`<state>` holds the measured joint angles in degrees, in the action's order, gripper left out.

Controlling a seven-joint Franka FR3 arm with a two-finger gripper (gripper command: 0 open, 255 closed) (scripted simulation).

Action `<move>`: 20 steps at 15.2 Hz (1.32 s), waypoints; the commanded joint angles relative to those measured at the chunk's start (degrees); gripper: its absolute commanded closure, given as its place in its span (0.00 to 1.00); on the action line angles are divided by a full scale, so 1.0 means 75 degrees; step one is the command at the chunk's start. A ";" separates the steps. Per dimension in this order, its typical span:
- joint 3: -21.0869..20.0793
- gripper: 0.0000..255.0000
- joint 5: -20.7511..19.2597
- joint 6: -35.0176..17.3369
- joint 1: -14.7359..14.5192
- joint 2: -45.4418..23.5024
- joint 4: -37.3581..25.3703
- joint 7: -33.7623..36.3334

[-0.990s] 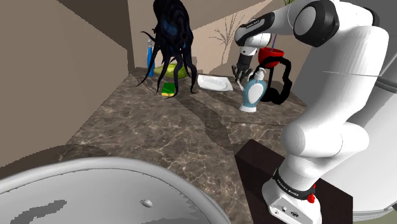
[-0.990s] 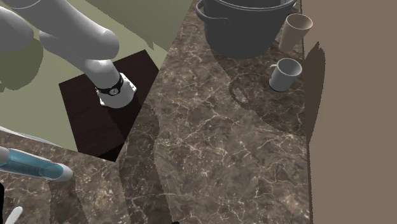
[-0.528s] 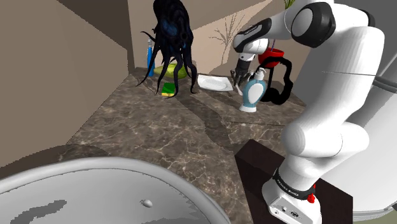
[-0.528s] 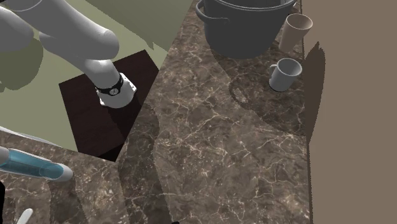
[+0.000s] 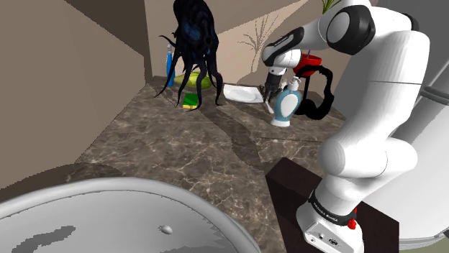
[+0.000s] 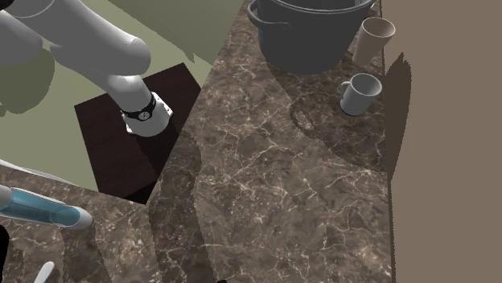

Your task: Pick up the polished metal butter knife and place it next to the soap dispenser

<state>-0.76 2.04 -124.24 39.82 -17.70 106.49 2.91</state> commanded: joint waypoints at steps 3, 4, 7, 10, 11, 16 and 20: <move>0.0001 1.00 0.0002 -0.0002 0.0003 -0.0018 0.0019 -0.0003; 0.0000 1.00 0.0002 -0.0002 0.0003 -0.0018 0.0019 -0.0003; 0.0001 0.00 0.0002 -0.0001 0.0004 -0.0024 0.0012 -0.0005; 0.0000 0.00 0.0002 -0.0002 0.0003 -0.0018 0.0019 -0.0003; 0.0003 0.00 -0.0001 0.0219 0.0008 0.0096 -0.0089 -0.0001; 0.0009 0.00 -0.0008 0.0851 0.0020 0.0371 -0.0445 0.0003; 0.0009 0.00 -0.0008 0.0851 0.0021 0.0370 -0.0447 0.0004</move>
<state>-0.71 1.99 -117.89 39.96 -14.95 103.16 2.92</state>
